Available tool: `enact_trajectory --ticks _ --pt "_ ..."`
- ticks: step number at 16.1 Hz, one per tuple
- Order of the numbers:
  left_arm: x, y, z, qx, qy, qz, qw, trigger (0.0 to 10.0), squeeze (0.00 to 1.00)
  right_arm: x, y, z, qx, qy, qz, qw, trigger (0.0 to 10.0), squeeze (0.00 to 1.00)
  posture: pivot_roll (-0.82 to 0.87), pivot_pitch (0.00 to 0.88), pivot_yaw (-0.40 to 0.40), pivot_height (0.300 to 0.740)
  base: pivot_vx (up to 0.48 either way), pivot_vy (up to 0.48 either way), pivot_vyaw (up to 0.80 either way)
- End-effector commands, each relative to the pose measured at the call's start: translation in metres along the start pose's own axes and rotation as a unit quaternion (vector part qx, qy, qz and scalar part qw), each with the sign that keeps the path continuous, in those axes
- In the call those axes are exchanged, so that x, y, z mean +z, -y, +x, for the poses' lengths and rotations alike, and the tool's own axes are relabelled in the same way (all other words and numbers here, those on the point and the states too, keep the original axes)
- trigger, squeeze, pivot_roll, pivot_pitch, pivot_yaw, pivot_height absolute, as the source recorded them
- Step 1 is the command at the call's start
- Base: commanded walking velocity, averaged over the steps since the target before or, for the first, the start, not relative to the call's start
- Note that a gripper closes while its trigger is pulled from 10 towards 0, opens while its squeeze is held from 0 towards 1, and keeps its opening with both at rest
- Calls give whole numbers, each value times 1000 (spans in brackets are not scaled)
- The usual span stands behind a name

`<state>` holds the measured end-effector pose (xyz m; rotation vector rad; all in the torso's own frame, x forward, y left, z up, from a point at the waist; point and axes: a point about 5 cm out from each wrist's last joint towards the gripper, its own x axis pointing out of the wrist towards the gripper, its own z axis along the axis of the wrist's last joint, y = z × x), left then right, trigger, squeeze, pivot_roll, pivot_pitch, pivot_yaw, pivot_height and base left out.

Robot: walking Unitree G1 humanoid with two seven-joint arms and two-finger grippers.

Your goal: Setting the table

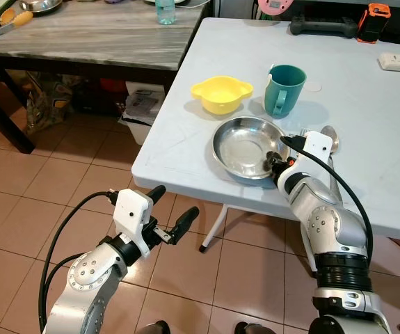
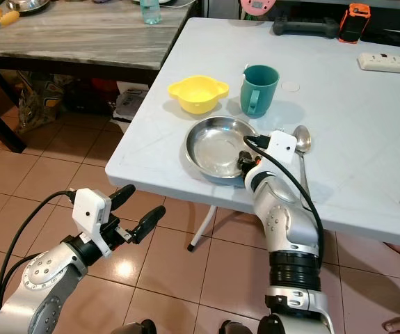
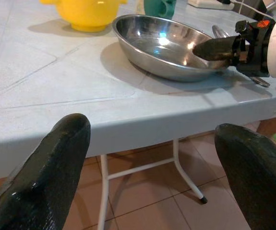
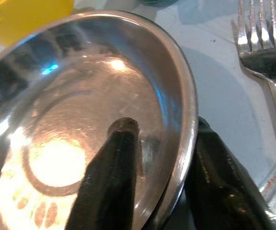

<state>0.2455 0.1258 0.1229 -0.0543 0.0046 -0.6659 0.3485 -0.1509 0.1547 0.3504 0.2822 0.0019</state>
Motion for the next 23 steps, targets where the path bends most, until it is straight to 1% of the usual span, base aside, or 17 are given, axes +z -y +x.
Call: enact_trajectory --ticks 1,13,15,16,17,18,19,20,21,22,23 --pt "-3 0 -1 0 -5 -2 1000 10000 0 -32 5 0 -11 -77 2 997 0 0 0 166 36 740 0 0 0" --pt "-6 -3 2 -8 -3 1 1000 10000 0 -34 9 -1 -28 -81 19 996 0 0 -4 154 47 740 0 0 0" --pt "-6 -3 4 -7 -1 2 1000 10000 0 -27 7 -3 -23 -53 -3 998 0 0 -5 149 44 740 0 0 0" --pt "-5 -6 4 4 3 3 1000 10000 0 -20 3 -6 -12 -16 -20 1000 0 0 -8 147 41 740 0 0 0" --pt "-5 -9 5 13 5 4 1000 10000 0 -16 3 -8 -12 3 -41 999 0 0 -8 146 40 740 0 0 0" --pt "-5 -11 6 25 6 5 1000 10000 0 -13 2 -11 -7 23 -43 999 0 0 -8 142 38 740 0 0 0" --pt "-6 -13 7 32 7 7 999 10000 0 -11 1 -14 -2 34 -31 999 0 0 -7 141 38 740 0 0 0" --pt "-8 -15 7 46 6 9 999 10000 0 -9 2 -19 -1 55 -40 998 0 0 -10 137 39 740 0 0 0" --pt "-10 -22 7 85 10 5 996 10000 0 -8 7 -27 -12 83 -67 994 2824 0 -17 129 40 740 0 0 0" --pt "-13 -26 6 113 9 1 994 10000 0 -8 7 -31 -8 102 -80 992 10000 0 -19 126 40 740 0 0 0" --pt "-15 -30 7 140 11 -3 990 10000 0 -8 8 -34 -13 116 -80 990 10000 0 -21 118 41 740 0 0 0"
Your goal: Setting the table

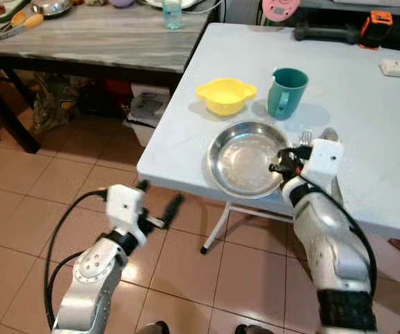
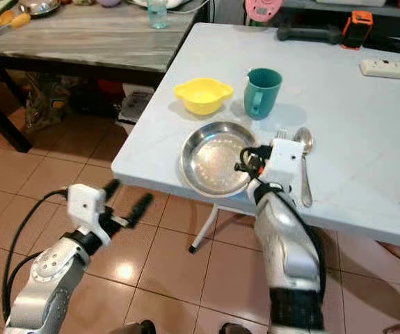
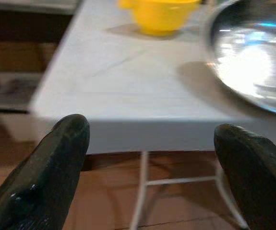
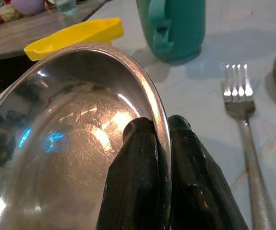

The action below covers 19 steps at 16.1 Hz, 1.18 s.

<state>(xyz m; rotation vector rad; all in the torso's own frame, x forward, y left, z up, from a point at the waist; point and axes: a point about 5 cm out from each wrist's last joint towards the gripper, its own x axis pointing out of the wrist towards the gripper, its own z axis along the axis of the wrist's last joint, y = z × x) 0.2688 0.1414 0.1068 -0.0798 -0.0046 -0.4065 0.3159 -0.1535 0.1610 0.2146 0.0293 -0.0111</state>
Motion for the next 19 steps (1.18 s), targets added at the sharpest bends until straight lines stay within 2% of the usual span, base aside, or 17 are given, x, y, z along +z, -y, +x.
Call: enact_trajectory --ticks 1,2,4,6,8,12,15,19 --pt "-1 -7 2 37 2 3 999 10000 0 -3 7 -5 -26 6 -30 999 10000 0 -26 111 40 740 0 0 0" --pt "-1 -10 4 53 5 4 999 10000 0 0 9 -7 -40 20 -49 998 10000 0 -26 110 40 740 0 0 0" --pt "0 -11 8 63 9 4 998 10000 0 5 12 -9 -50 38 -51 997 10000 0 -30 103 38 740 0 0 0" --pt "0 -14 10 67 14 3 998 10000 0 11 12 -13 -39 63 -64 995 10000 0 -40 97 35 740 0 0 0" --pt "0 -16 13 73 19 -6 997 10000 0 11 9 -15 -21 66 -70 995 10000 0 -46 92 33 740 0 0 -231" --pt "-1 -14 19 76 21 -7 997 10000 0 18 5 -14 -13 83 -53 995 10000 0 -54 78 31 740 0 0 -775" --pt "-1 -13 20 70 22 -7 997 10000 0 33 1 -12 -2 116 -29 993 10000 0 -54 78 31 740 0 0 0" --pt "3 -14 23 67 29 -6 997 10000 0 36 2 -14 -3 123 -25 992 10000 0 -58 77 43 740 0 0 0"
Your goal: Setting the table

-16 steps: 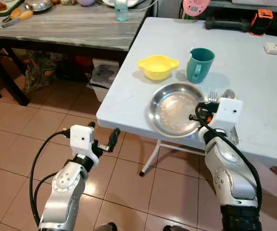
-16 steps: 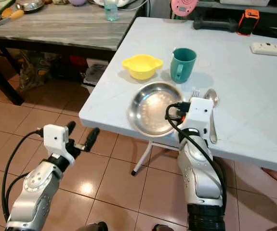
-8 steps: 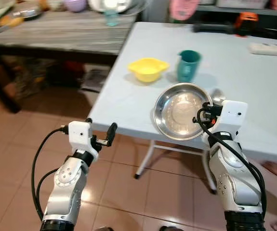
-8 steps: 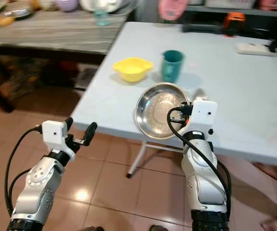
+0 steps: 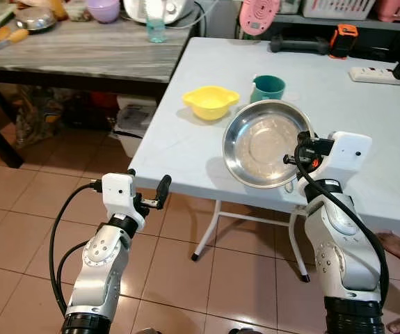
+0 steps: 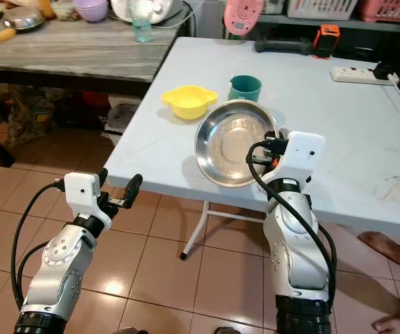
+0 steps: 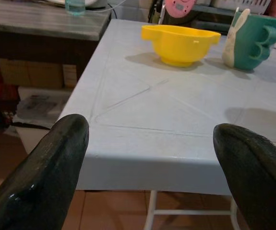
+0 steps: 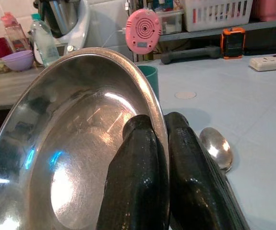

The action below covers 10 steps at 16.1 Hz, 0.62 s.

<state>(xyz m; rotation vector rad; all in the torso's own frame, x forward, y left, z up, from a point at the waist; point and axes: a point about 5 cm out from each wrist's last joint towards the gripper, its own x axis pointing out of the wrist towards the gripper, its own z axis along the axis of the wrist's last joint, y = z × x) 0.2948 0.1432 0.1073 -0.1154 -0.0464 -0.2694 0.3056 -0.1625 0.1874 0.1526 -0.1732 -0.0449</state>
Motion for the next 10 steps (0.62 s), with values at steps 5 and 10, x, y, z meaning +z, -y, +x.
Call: enact_trajectory --ticks 5,10 --pt "9 -3 3 -12 14 4 1000 10000 0 12 -1 -9 16 35 13 999 10000 0 -62 87 43 740 0 254 0" --pt "7 -6 3 -15 11 8 1000 10000 0 4 3 -21 15 22 1 1000 10000 0 -72 97 56 740 0 325 0"
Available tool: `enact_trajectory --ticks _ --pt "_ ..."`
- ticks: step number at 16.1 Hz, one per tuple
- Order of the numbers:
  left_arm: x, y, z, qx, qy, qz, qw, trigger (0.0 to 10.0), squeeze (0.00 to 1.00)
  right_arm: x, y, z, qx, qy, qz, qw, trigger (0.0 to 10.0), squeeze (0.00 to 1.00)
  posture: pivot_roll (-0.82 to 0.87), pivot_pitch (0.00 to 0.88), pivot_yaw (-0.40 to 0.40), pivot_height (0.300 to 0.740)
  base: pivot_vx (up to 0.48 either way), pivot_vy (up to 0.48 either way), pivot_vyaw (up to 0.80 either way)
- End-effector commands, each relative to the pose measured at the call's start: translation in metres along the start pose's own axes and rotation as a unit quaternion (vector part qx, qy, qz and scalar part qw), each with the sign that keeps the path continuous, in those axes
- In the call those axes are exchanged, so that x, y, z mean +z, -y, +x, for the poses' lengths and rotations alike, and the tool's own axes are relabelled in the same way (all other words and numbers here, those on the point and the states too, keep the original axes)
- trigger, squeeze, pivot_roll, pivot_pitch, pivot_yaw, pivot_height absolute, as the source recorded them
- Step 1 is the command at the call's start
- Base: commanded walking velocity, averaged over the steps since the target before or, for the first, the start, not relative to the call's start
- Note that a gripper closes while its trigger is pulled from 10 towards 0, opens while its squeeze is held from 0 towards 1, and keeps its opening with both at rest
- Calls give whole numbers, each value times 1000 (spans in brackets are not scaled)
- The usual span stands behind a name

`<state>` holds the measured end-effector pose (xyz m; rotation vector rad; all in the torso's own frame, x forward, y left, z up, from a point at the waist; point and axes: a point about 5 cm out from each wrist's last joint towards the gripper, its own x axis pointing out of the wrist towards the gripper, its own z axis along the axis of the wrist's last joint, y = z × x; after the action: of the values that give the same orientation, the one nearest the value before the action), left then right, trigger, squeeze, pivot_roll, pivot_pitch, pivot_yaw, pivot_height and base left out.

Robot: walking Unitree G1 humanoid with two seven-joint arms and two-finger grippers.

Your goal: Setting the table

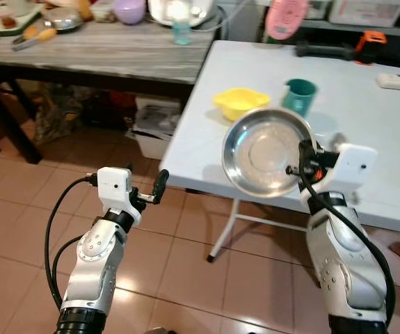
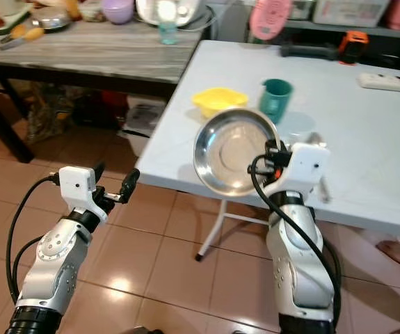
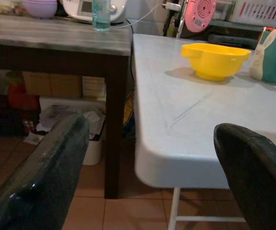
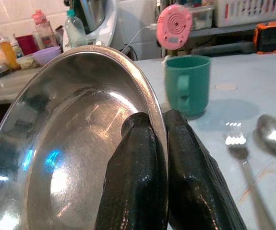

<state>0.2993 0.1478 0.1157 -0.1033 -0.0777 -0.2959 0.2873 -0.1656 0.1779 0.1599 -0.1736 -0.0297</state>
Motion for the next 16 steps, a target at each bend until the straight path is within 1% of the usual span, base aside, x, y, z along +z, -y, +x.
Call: enact_trajectory --ticks 1,5,10,16 --pt "-2 -1 -1 -5 -4 -1 1000 10000 0 11 -3 -2 9 25 -4 1000 10000 0 -74 98 58 740 0 337 0" --pt "0 1 2 -12 -2 3 1000 10000 0 9 -4 -4 6 24 -6 1000 10000 0 -73 99 69 740 0 366 0" --pt "1 4 4 -20 0 4 1000 10000 0 5 -1 -6 1 17 -10 1000 10000 0 -70 99 74 740 0 470 0" --pt "2 6 4 -20 0 3 1000 10000 0 5 -2 -5 1 18 -13 1000 10000 0 -66 100 73 740 0 472 0"
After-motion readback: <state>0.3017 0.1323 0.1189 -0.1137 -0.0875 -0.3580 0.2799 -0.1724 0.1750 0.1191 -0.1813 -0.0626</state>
